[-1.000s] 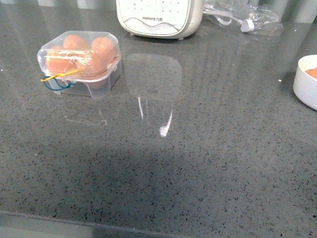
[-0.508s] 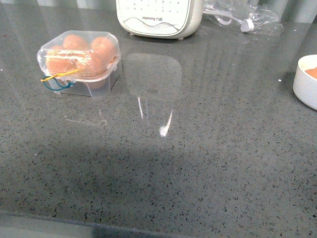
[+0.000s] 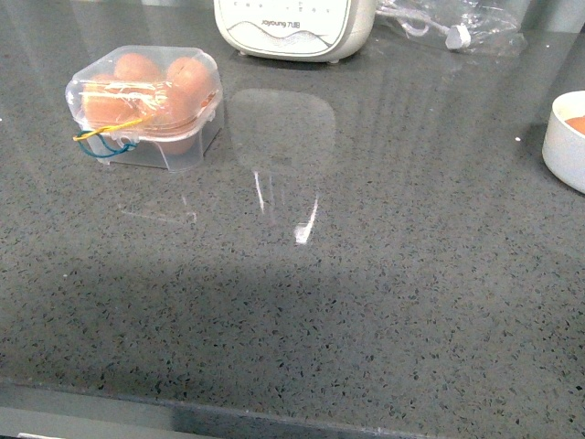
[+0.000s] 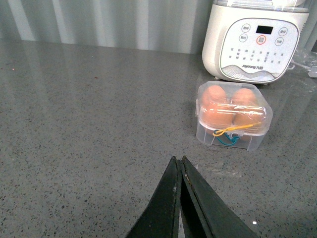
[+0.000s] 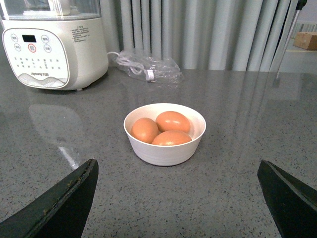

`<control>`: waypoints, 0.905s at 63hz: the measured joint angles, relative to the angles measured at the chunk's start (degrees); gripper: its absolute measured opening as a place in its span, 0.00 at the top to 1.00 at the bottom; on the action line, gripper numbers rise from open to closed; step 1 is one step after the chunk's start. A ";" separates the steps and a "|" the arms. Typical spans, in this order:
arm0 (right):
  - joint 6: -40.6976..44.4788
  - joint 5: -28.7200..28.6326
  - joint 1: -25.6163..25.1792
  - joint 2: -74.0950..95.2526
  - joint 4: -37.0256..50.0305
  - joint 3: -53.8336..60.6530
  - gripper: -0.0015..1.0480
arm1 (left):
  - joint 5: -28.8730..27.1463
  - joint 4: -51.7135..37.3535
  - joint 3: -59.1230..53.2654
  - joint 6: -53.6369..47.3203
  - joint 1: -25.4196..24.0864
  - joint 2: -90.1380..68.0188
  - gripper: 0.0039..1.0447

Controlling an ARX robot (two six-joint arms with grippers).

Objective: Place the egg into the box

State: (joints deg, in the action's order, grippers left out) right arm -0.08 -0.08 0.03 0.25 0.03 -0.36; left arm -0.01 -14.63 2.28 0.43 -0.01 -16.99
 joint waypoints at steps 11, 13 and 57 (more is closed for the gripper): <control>0.00 0.00 0.00 0.00 0.00 0.00 0.07 | 0.00 0.33 -0.72 -0.02 0.00 2.78 0.97; 0.00 0.00 0.00 0.00 0.00 0.00 0.07 | -0.02 0.66 -0.72 -0.02 0.00 3.34 0.97; -0.02 0.00 0.00 0.00 0.00 0.00 0.07 | -0.02 14.60 -0.70 -0.15 0.02 16.81 0.97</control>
State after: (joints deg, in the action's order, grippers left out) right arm -0.10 -0.08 0.03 0.25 0.03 -0.36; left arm -0.03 -0.03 1.58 0.27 0.01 -0.19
